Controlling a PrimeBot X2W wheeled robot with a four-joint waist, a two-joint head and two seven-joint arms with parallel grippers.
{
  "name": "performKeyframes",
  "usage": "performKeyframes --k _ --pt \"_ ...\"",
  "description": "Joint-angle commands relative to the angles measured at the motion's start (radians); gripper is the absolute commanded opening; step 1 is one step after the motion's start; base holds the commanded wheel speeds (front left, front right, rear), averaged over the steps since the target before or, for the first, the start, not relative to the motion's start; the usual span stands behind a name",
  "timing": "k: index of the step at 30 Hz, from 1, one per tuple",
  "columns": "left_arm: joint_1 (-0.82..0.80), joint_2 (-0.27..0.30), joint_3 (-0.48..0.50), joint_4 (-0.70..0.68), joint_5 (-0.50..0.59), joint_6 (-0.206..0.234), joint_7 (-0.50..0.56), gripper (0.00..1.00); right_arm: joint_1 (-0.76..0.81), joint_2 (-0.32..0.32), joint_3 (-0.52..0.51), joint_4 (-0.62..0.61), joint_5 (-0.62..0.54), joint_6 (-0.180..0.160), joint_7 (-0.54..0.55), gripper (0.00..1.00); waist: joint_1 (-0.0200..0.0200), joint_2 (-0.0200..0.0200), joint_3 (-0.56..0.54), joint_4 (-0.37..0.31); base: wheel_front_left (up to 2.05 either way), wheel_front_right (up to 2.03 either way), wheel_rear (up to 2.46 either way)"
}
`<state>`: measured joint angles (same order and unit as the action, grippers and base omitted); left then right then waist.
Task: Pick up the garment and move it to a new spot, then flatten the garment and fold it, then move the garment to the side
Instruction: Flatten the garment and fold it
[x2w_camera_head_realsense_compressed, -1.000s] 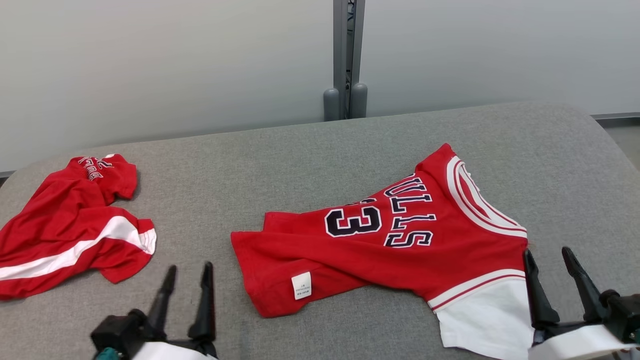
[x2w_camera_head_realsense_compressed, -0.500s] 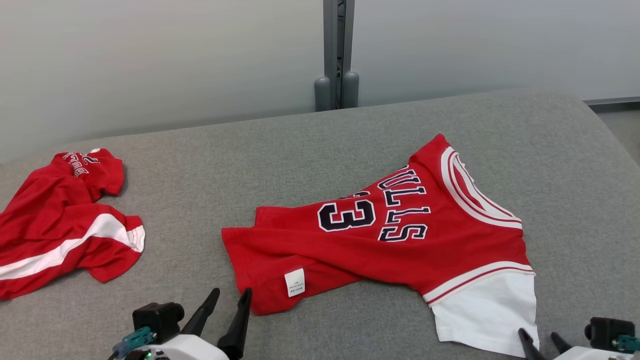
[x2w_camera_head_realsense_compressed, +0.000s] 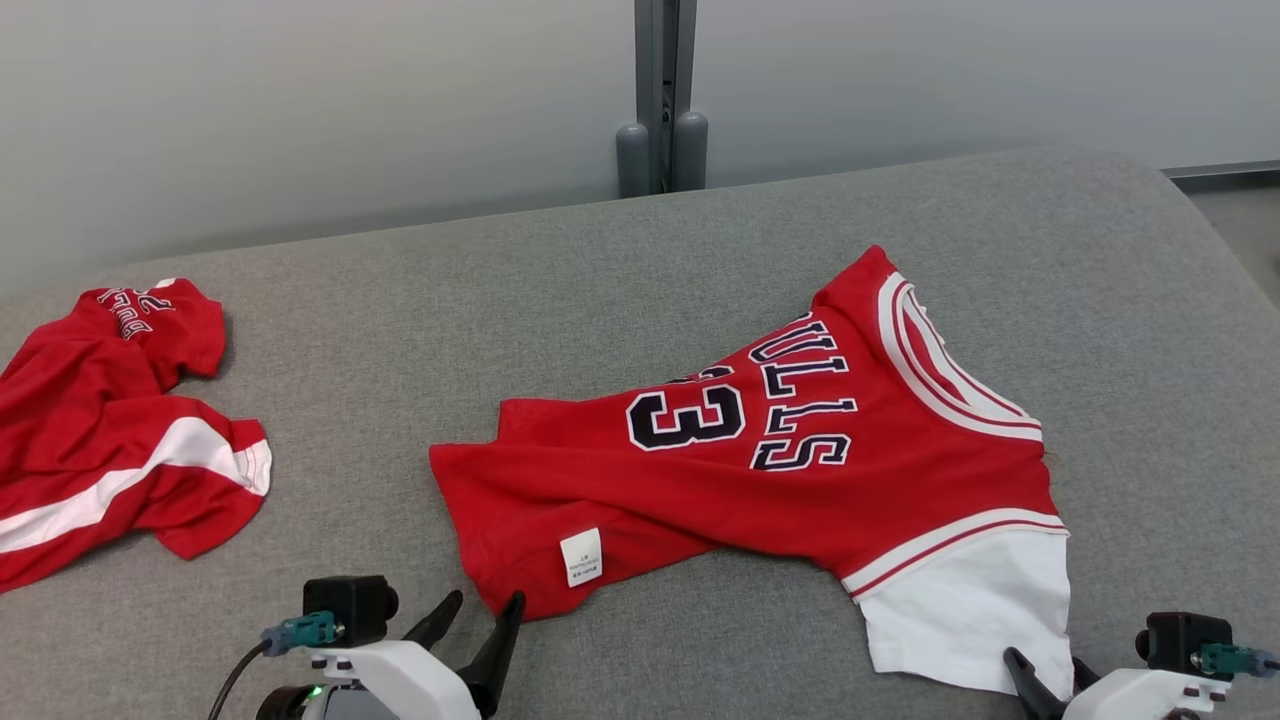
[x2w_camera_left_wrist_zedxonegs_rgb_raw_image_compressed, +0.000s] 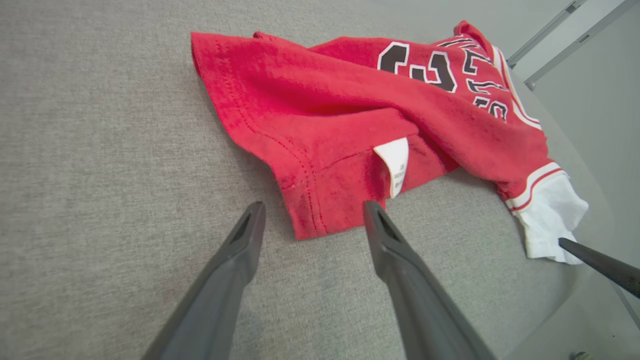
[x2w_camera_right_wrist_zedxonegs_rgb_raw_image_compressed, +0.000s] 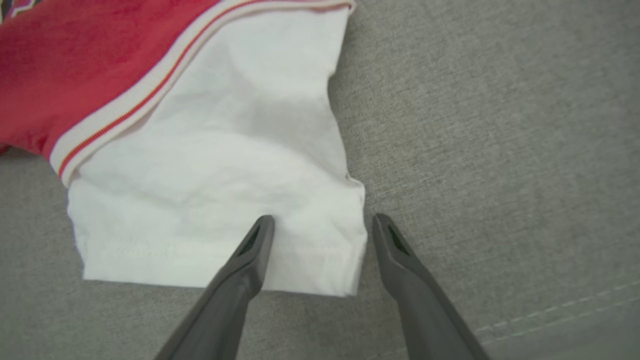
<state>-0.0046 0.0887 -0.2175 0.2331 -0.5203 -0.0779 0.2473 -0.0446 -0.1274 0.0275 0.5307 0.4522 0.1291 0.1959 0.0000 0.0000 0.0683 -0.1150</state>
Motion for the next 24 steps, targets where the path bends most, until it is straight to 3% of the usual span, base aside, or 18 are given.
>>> performKeyframes --k 1,11,12,13,14,16,17,24 --pt "-0.022 0.006 0.001 0.007 -0.003 0.0 0.003 1.0 -0.01 0.013 0.018 0.011 0.011 0.003 0.018 1.0 0.0 0.0 0.004 -0.002 0.0 0.0 0.0" --pt "-0.087 0.003 -0.008 0.086 -0.018 -0.011 -0.012 1.0 -0.024 0.009 0.078 -0.014 0.044 0.005 0.012 1.0 0.0 0.0 0.017 -0.012 0.0 0.0 0.0" --pt "-0.091 0.003 -0.009 0.089 -0.019 -0.013 -0.013 1.0 -0.026 0.007 0.081 -0.015 0.046 0.005 0.006 0.91 0.0 0.0 0.017 -0.012 0.0 0.0 0.0" --pt "-0.094 0.003 -0.011 0.093 -0.02 -0.014 -0.016 0.94 -0.029 0.006 0.085 -0.016 0.047 0.005 0.002 0.6 0.0 0.0 0.018 -0.012 0.0 0.0 0.0" --pt "-0.096 0.002 -0.013 0.097 -0.02 -0.015 -0.018 0.65 -0.029 0.004 0.089 -0.016 0.049 0.005 -0.004 0.37 0.0 0.0 0.018 -0.013 0.0 0.0 0.0" --pt "-0.102 0.002 -0.015 0.102 -0.022 -0.018 -0.024 0.26 -0.029 -0.002 0.098 -0.021 0.051 0.005 -0.017 0.05 0.0 0.0 0.019 -0.013 0.0 0.0 0.0" --pt "-0.104 0.002 -0.016 0.104 -0.022 -0.017 -0.027 0.0 -0.029 -0.005 0.102 -0.021 0.053 0.004 -0.02 0.0 0.0 0.0 0.019 -0.013 0.0 0.0 0.0" --pt "-0.098 0.006 -0.012 0.089 -0.027 -0.014 -0.05 0.0 -0.036 -0.035 0.146 -0.04 0.082 0.002 -0.06 0.0 0.0 0.0 0.009 -0.012 0.0 0.0 0.0"
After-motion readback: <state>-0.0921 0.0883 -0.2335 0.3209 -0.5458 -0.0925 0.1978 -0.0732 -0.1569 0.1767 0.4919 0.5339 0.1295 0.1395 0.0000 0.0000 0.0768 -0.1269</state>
